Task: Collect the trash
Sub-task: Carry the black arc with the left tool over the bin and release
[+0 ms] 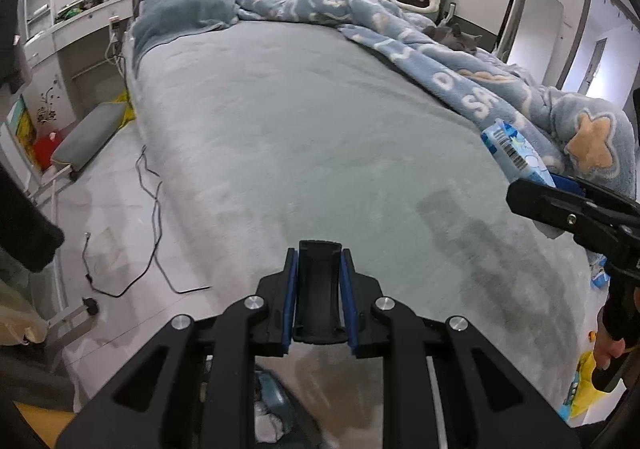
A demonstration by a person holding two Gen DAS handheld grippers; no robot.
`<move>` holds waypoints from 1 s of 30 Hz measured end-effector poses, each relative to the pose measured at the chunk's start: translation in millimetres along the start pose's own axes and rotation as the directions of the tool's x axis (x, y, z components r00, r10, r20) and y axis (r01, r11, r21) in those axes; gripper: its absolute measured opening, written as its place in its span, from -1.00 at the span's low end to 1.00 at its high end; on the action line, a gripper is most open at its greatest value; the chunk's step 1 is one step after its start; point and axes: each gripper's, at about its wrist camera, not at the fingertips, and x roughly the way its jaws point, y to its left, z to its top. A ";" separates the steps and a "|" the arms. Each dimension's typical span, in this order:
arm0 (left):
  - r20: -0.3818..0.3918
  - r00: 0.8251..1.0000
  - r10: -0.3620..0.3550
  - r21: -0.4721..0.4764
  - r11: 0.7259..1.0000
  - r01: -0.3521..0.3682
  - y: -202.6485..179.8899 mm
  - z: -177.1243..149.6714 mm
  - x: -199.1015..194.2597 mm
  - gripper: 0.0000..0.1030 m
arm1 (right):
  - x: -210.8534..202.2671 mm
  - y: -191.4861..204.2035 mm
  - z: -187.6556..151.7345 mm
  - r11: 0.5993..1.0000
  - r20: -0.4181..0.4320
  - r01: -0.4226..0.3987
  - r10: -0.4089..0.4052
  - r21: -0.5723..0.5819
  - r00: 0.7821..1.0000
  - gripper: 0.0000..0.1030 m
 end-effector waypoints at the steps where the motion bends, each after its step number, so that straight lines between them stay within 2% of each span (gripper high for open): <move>1: -0.001 1.000 0.005 0.000 1.000 -0.005 3.5 -2.2 -2.4 -0.57 | 3.1 5.8 -0.7 1.000 -0.005 -0.003 0.003 -0.006 1.000 -0.01; 5: -0.025 0.999 0.025 -0.007 1.000 -0.025 21.1 -16.8 -9.0 -0.57 | 12.8 27.8 -2.0 0.999 -0.023 -0.023 0.022 -0.024 0.999 -0.01; 15: -0.147 0.988 0.038 -0.074 0.996 -0.049 72.8 -67.2 -16.1 -0.57 | 28.2 86.5 -14.7 0.996 -0.051 -0.070 0.067 -0.053 0.996 -0.01; 21: -0.278 0.961 0.016 -0.173 0.983 -0.067 111.0 -100.6 -3.6 -0.57 | 41.8 113.1 -20.2 0.994 -0.074 -0.087 0.082 -0.068 0.994 -0.01; 30: -0.394 0.918 -0.038 -0.228 0.972 -0.058 133.0 -135.5 7.7 -0.57 | 58.8 145.0 -27.5 0.990 -0.111 -0.102 0.091 -0.101 0.990 -0.01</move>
